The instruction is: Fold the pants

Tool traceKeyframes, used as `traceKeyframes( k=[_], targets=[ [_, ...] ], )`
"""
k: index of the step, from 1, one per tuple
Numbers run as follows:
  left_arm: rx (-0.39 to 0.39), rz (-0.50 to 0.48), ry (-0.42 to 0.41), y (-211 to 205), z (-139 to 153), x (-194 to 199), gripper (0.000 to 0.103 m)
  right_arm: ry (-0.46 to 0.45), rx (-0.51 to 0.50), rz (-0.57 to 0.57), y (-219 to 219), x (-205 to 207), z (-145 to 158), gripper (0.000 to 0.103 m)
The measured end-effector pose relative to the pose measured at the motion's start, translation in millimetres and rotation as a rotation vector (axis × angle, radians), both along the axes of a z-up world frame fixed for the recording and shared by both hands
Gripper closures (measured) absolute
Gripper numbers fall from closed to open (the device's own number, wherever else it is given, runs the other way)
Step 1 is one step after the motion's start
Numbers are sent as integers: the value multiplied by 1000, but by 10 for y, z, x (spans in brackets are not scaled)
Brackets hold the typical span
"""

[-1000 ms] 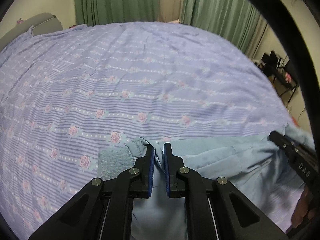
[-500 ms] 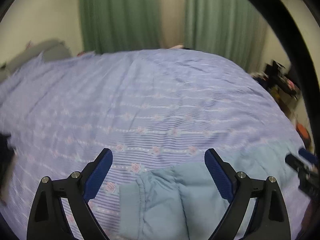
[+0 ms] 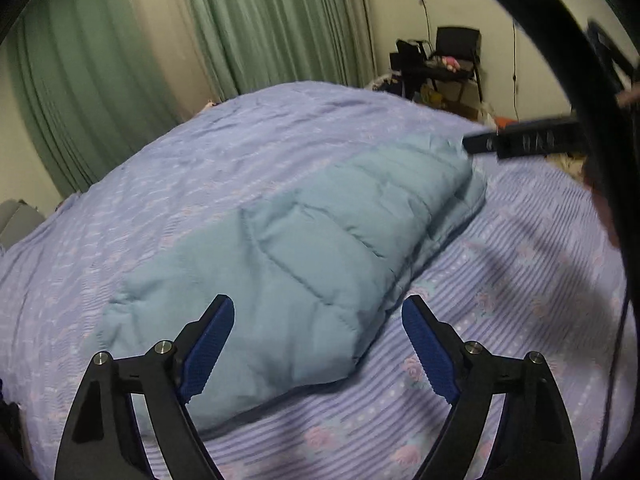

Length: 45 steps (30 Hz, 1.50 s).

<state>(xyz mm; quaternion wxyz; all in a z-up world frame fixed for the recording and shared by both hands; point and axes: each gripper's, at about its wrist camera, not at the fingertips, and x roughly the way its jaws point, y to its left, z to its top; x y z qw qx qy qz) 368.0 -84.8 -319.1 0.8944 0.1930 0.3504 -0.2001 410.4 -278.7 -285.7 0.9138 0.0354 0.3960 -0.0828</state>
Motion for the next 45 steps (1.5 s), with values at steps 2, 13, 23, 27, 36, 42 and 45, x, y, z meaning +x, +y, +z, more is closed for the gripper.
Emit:
traceKeyframes(
  k=[2,13,23,27,36,42,45],
  targets=[
    [19,16,28,-81,-130,85,21,4,19,-25,-119,49,-69,34],
    [69,36,73,-111,-394,272,49,72,230,-123,-457,588,-585,34],
    [-20,124,108,211,-112,308,86,67,349,-122,-399,320,-490,84],
    [49,67,113,192,-191,184,86,63,274,-123,-295,155,-469,85],
    [19,141,174,281,-319,159,60,152,200,-126,-304,141,-657,57],
    [-109,223,68,697,271,-156,23,25,167,-1,102,-275,-100,49],
    [-101,295,47,1052,376,-261,23,18,238,131,467,-355,14,49]
  ],
)
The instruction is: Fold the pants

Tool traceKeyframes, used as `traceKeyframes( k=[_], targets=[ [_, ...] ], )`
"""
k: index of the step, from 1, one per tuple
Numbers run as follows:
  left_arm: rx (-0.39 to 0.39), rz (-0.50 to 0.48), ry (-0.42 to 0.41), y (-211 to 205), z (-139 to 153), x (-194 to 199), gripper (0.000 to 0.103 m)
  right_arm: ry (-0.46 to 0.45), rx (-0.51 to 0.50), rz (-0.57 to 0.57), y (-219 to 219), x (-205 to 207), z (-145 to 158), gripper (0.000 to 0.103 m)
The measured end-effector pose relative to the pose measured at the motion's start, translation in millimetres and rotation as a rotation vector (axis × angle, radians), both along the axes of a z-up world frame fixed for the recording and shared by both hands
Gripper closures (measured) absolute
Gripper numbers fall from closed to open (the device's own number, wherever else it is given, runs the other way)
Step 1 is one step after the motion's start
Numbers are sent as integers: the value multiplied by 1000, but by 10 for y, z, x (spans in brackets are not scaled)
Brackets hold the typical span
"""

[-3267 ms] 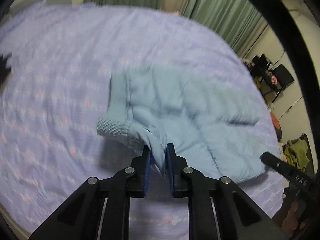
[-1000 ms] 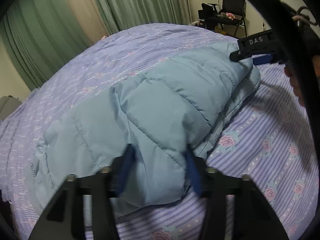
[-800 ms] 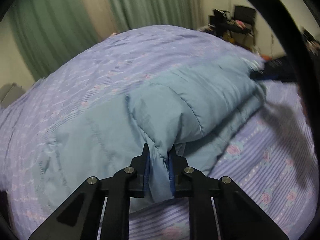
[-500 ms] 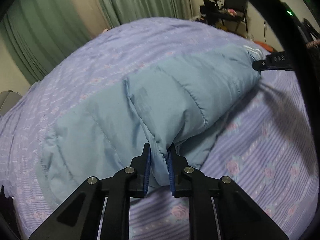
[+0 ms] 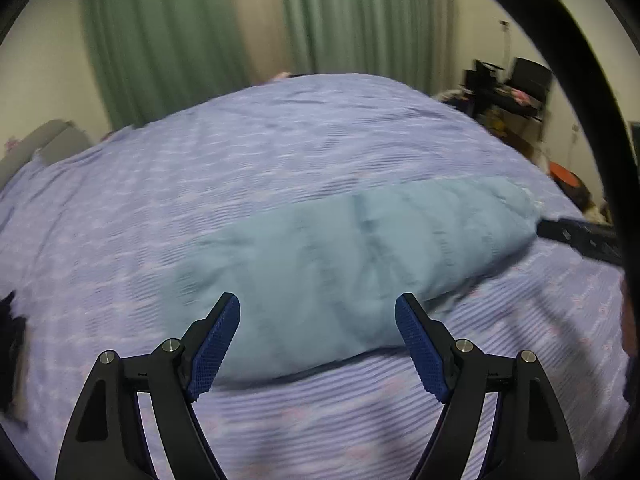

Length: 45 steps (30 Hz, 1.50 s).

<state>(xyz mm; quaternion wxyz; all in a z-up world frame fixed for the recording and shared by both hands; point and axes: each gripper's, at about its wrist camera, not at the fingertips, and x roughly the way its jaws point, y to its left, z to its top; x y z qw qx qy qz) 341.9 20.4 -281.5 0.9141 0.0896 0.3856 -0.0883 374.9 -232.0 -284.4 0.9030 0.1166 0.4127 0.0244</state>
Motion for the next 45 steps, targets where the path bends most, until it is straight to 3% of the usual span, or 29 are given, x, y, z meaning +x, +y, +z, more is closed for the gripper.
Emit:
traceKeyframes(
  k=[4,8,14,19,25,28,32,33,34,35,38,39,40,45],
  targets=[
    [-17,135,52,556,-106,29,23,8,53,194,557,-19,-84,49],
    [-180,253,110,1095,-277,118,24,37,115,306,939,32,-271,49],
    [-424,315,190,1413,-626,367,27,94,150,330,1176,197,-543,50],
    [-600,300,304,1495,-1023,491,28,125,165,336,1268,327,-675,50],
    [-707,351,359,1500,-1273,609,26,122,166,337,1295,436,-727,50],
    [-713,349,368,1502,-1285,630,26,102,174,338,1296,546,-694,50],
    [-722,370,368,1466,-1275,631,26,156,322,302,1241,692,-849,49],
    [-720,377,367,1436,-1285,664,27,165,330,312,1265,689,-862,49],
    [-713,384,363,1443,-1286,661,36,170,330,331,1287,666,-867,50],
    [-704,391,354,1443,-1281,631,47,173,320,358,1317,616,-855,52],
    [-672,391,317,1417,-1164,563,62,155,249,418,1401,422,-763,69],
    [-653,387,303,1412,-1121,555,64,144,221,421,1411,371,-737,80],
    [-620,376,278,1393,-1023,558,66,140,195,418,1422,348,-721,84],
    [-520,377,265,1430,-860,632,68,129,163,425,1563,222,-601,88]
  ],
)
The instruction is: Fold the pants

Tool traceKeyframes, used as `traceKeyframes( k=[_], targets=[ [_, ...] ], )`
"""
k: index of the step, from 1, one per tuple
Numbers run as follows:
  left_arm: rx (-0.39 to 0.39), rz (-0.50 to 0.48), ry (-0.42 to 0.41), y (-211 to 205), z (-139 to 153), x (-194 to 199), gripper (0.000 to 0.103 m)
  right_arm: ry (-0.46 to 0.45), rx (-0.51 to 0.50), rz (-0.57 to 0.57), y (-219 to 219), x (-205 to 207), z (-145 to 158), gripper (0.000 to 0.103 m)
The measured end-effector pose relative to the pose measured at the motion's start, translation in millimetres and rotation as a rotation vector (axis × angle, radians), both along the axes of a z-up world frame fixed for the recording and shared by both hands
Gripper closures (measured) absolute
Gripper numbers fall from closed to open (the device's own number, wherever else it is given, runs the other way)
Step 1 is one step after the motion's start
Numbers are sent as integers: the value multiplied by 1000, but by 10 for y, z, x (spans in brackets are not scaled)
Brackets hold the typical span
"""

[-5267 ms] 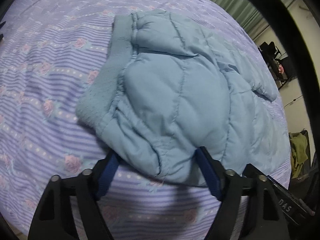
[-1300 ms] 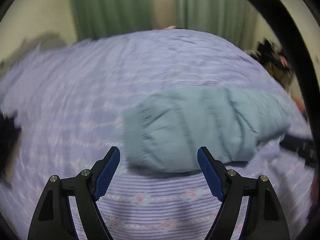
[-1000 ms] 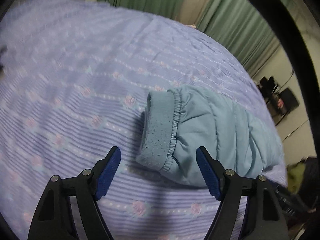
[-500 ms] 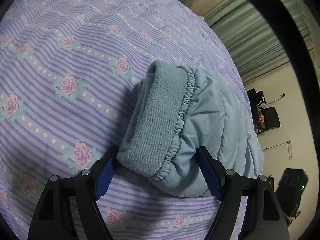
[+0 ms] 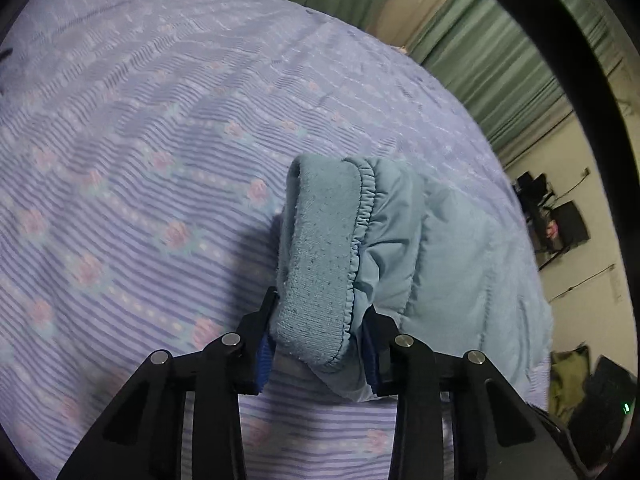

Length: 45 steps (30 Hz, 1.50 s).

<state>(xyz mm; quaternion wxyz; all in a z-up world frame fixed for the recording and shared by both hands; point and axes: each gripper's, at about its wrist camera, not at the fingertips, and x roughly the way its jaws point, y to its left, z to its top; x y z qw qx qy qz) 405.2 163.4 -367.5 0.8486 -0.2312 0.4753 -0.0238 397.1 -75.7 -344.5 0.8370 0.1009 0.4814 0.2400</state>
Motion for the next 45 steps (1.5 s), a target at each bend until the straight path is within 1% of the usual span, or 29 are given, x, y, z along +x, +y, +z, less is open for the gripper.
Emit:
traceKeyframes(
  k=[2,4,5,8,9,10,12,14,16,19,20,21,22,23,24,25,27,28,29,31,33,36,37,38,39,40,42,45],
  targets=[
    [13,12,40,74,-73,68,68,8,-19,21,121,-60,-57,89],
    [30,8,65,105,-122,98,67,36,-46,42,243,-86,-164,89],
    [45,2,74,117,-135,126,67,53,-44,51,294,-93,-213,89],
    [63,-29,103,103,-135,187,67,60,-58,60,321,-101,-275,90],
    [69,-36,107,87,-126,221,67,65,-48,54,306,-89,-285,91],
    [79,-50,111,72,-127,250,65,69,-46,49,298,-76,-285,91],
    [97,-78,106,27,-118,331,61,71,-54,29,283,-57,-271,91],
    [147,-123,74,1,-58,349,55,59,-70,21,284,-39,-204,91],
    [216,-171,48,-31,0,341,54,29,-89,9,271,-44,-102,91],
    [257,-237,47,-34,7,336,52,25,-118,-30,184,-1,-37,91],
    [282,-244,42,-38,24,327,46,30,-109,-47,139,22,-32,91],
    [312,-247,38,-28,29,305,42,44,-105,-65,102,35,-40,91],
    [345,-245,32,-32,58,283,38,59,-101,-81,77,46,-55,86],
    [371,-242,31,-41,96,256,37,78,-81,-97,36,53,-65,83],
    [387,-240,32,-51,138,238,37,98,-71,-107,5,53,-62,72],
    [421,-244,26,-85,233,182,37,105,-74,-114,-19,36,-49,60],
    [491,-251,-1,-163,391,89,37,78,-122,-134,-80,-65,66,47],
    [527,-263,-35,-239,536,-27,35,53,-149,-144,-150,-134,143,45],
    [528,-275,-59,-288,632,-100,32,23,-164,-153,-221,-213,238,43],
    [514,-311,-110,-456,839,-258,32,-21,-175,-197,-450,-358,412,32],
    [503,-338,-147,-610,947,-377,32,-63,-188,-279,-735,-460,559,29],
    [500,-394,-212,-1032,1034,-448,32,-94,-209,-415,-1222,-492,654,28],
    [501,-427,-247,-1231,1035,-460,32,-96,-214,-456,-1362,-481,654,27],
    [503,-447,-265,-1342,1027,-461,32,-92,-224,-513,-1563,-455,637,27],
    [502,-462,-276,-1450,1011,-442,32,-90,-223,-543,-1696,-435,617,27],
    [492,-480,-282,-1577,980,-410,32,-94,-216,-571,-1831,-417,595,27],
    [447,-510,-290,-1781,917,-332,32,-93,-213,-634,-2080,-347,526,27],
    [408,-520,-289,-2002,808,-160,39,-72,-177,-702,-2359,-217,388,27]
  ],
)
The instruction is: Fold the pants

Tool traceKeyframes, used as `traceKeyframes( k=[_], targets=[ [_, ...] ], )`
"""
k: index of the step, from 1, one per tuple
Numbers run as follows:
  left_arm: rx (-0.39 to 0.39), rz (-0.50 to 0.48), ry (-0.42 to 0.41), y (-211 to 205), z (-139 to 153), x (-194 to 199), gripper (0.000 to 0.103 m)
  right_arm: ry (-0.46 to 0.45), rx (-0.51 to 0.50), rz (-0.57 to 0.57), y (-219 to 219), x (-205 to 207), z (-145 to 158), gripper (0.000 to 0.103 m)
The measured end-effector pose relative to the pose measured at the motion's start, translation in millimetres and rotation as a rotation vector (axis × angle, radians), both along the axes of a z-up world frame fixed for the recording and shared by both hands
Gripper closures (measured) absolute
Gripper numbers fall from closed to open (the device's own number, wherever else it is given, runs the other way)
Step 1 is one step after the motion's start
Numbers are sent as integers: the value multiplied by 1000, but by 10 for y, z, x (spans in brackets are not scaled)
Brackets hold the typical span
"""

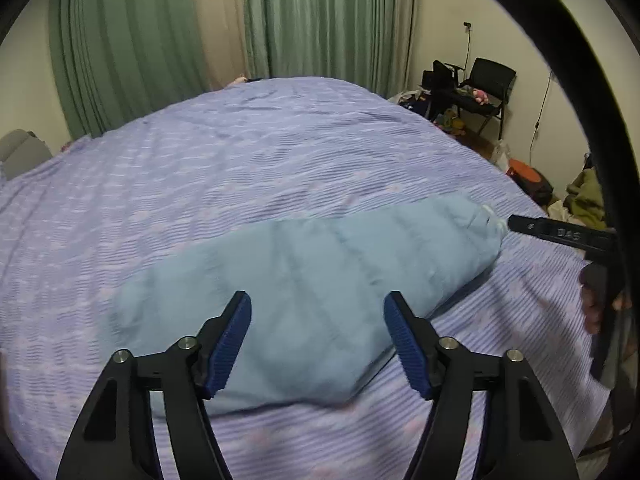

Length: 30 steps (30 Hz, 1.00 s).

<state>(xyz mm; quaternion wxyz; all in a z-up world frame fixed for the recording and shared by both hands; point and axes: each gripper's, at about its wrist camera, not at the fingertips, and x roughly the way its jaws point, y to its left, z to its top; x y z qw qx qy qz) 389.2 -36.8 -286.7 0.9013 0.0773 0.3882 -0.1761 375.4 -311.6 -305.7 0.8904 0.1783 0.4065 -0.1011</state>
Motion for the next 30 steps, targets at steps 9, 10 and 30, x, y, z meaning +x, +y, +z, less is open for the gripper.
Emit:
traceKeyframes(
  k=[9,10,30],
  targets=[
    [-160,48,76,-331,-203,355,68,4,200,-59,-256,356,-485,27],
    [-179,50,86,-383,-235,390,68,6,206,-56,-250,372,-532,27],
    [-94,239,250,-215,-989,536,99,17,297,38,-190,571,-892,25]
  ],
)
